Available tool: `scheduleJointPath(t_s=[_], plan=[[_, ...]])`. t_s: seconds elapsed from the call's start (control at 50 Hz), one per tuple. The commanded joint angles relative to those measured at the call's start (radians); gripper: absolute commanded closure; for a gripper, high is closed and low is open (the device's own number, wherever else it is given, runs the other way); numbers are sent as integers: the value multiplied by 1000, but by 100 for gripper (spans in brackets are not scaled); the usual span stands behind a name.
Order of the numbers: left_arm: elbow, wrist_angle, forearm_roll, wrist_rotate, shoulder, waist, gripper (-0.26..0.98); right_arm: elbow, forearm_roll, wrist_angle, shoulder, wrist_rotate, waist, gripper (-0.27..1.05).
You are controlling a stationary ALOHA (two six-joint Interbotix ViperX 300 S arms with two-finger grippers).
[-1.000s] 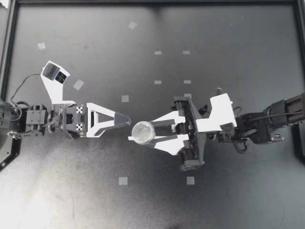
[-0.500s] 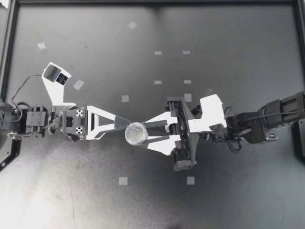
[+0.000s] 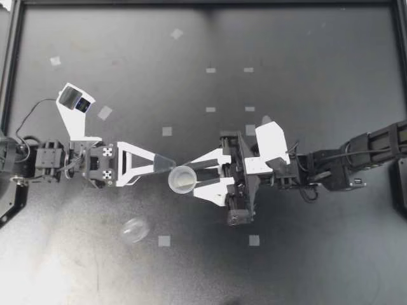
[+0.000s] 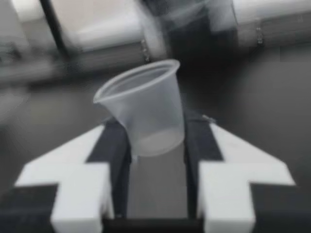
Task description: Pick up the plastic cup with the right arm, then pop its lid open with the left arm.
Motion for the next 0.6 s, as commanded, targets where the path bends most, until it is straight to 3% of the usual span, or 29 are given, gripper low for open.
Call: scheduleJointPath(t_s=[0.0, 0.38, 0.58], plan=[[-6, -12, 3, 71, -14, -3, 16, 5, -2, -5, -52, -2, -8, 47], [11, 121, -2, 896, -29, -2, 17, 100, -29, -9, -290, -3, 6, 47], [3, 196, -5, 1152, -18, -2, 17, 124, -29, -15, -291, -3, 8, 47]])
